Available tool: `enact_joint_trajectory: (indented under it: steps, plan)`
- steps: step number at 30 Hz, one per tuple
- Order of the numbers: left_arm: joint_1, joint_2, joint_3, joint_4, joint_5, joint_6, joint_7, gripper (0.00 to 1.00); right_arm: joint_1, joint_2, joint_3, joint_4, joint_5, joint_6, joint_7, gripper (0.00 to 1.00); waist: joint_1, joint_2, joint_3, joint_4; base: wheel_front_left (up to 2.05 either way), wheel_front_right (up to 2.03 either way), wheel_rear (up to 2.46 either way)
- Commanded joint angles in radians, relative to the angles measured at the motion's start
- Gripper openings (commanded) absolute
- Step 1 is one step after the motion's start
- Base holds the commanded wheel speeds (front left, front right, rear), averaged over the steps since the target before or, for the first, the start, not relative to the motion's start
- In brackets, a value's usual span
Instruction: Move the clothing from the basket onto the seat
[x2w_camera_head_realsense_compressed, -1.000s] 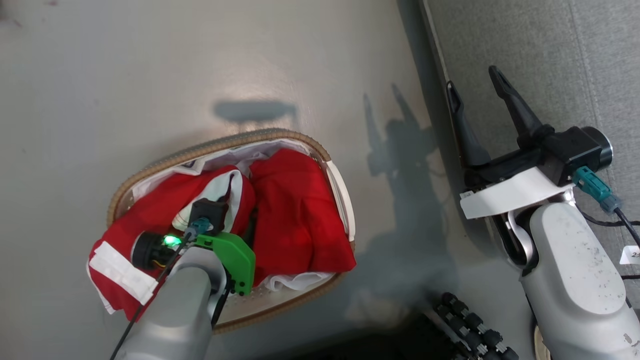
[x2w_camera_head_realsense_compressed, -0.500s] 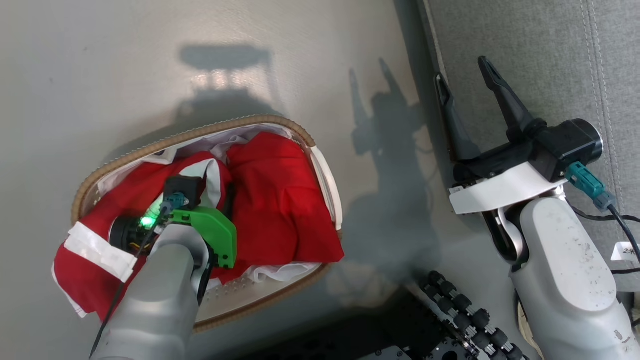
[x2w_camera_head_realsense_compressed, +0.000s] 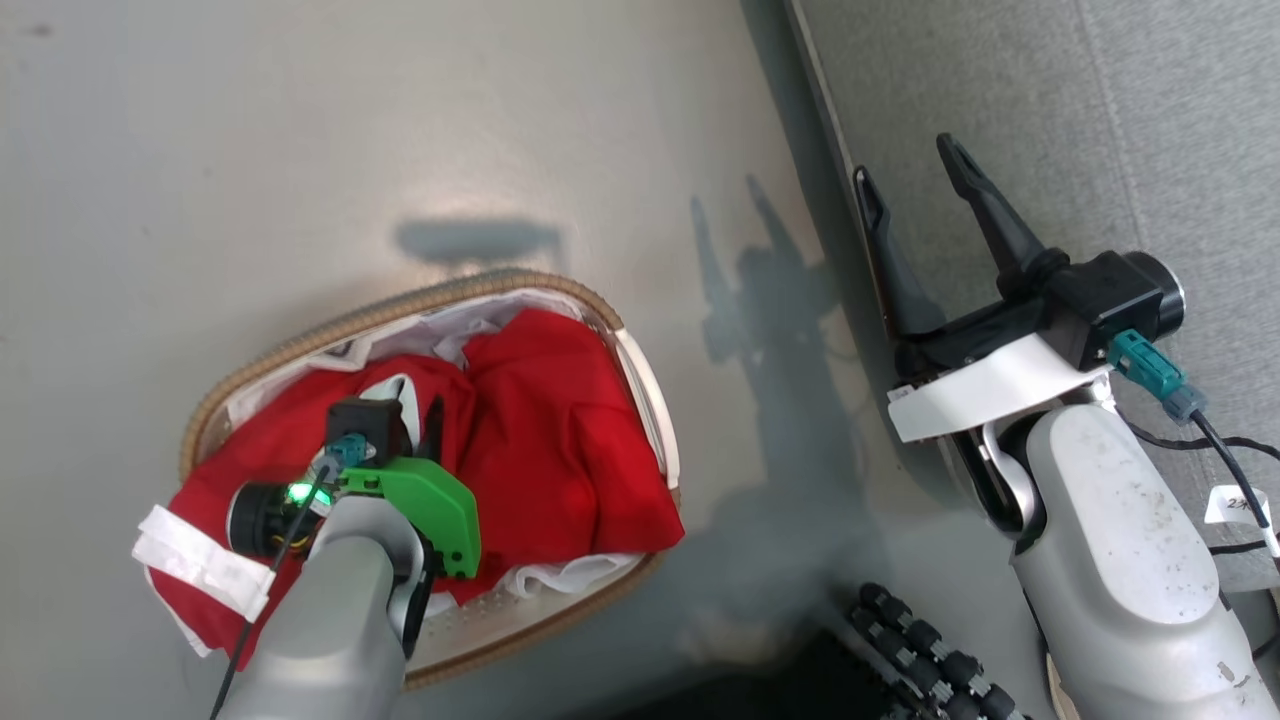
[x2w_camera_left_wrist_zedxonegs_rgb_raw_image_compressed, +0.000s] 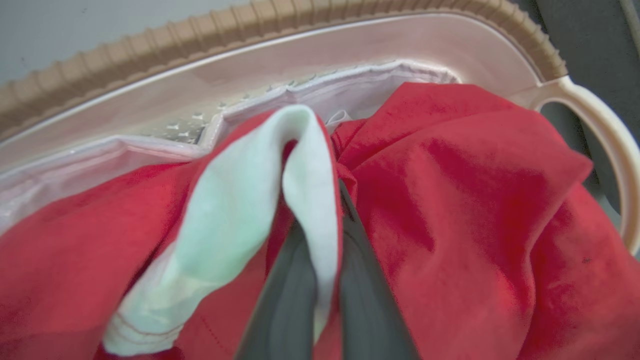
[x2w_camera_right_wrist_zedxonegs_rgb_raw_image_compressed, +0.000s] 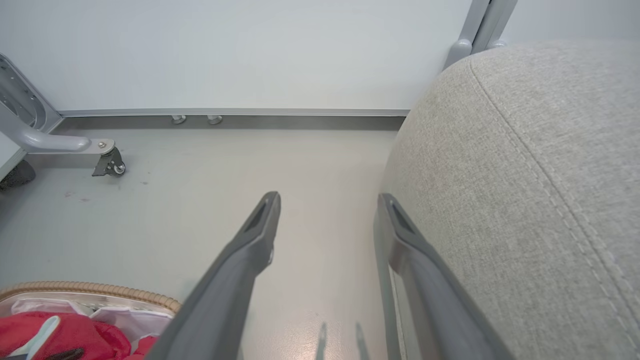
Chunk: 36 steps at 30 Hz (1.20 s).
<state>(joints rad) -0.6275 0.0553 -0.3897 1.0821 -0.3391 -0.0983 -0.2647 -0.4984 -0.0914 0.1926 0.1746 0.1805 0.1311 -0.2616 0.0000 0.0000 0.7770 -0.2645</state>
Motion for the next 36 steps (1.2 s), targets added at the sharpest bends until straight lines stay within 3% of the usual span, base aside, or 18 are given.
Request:
enact_joint_trajectory:
  steps: [1,11,20,36]
  plan:
    - [0.023,0.003,0.002,-0.017,0.015,-0.007,0.000,0.00,0.020,-0.005,0.002,0.007,0.005,-0.001,-0.005,1.00,0.0000,0.0000,-0.092,0.023,0.00,0.00,0.00]
    - [0.186,-0.004,0.014,-0.071,-0.012,-0.023,0.000,0.00,0.092,0.003,0.015,0.048,0.018,-0.001,-0.005,1.00,0.0000,0.0000,-0.320,0.071,0.00,0.00,0.00]
    - [0.302,-0.004,-0.060,-0.176,-0.075,-0.031,0.000,0.00,0.187,0.014,-0.017,0.069,0.031,-0.001,-0.005,1.00,0.0000,0.0000,-0.483,0.134,0.00,0.00,0.00]
    - [0.423,-0.004,0.027,-0.468,-0.089,-0.033,0.000,0.00,0.330,0.017,-0.018,0.109,0.020,-0.001,-0.005,1.00,0.0000,0.0000,-0.687,0.206,0.00,0.00,0.00]
